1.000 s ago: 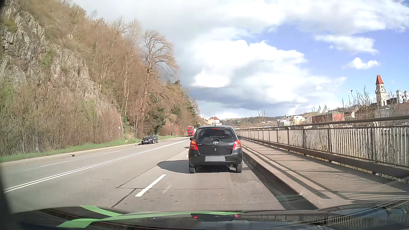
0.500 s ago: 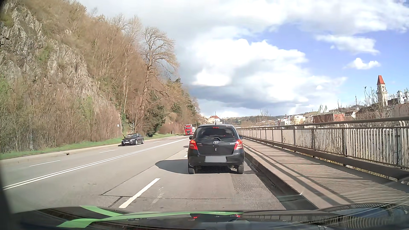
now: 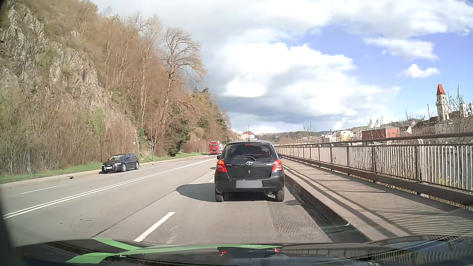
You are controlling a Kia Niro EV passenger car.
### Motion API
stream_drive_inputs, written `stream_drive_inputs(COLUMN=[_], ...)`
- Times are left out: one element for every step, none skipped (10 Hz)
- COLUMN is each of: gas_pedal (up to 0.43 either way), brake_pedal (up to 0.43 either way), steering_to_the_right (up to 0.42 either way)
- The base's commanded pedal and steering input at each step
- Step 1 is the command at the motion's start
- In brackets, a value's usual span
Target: Follow the waypoints while adhering to traffic rules and regulations
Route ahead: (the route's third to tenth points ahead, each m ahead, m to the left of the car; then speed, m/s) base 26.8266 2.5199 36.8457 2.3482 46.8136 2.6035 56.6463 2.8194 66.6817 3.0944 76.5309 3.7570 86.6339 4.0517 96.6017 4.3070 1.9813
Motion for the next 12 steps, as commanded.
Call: stream_drive_inputs(gas_pedal=[0.0, 0.0, 0.0, 0.0, 0.0, 0.0, 0.0, 0.0, 0.0, 0.0, 0.0, 0.0], brake_pedal=[0.067, 0.085, 0.085, 0.104, 0.14, 0.152, 0.159, 0.183, 0.213, 0.226, 0.226, 0.238], steering_to_the_right=[-0.008, -0.008, -0.008, -0.008, -0.008, -0.008, -0.008, -0.008, -0.008, -0.008, -0.008, -0.008])
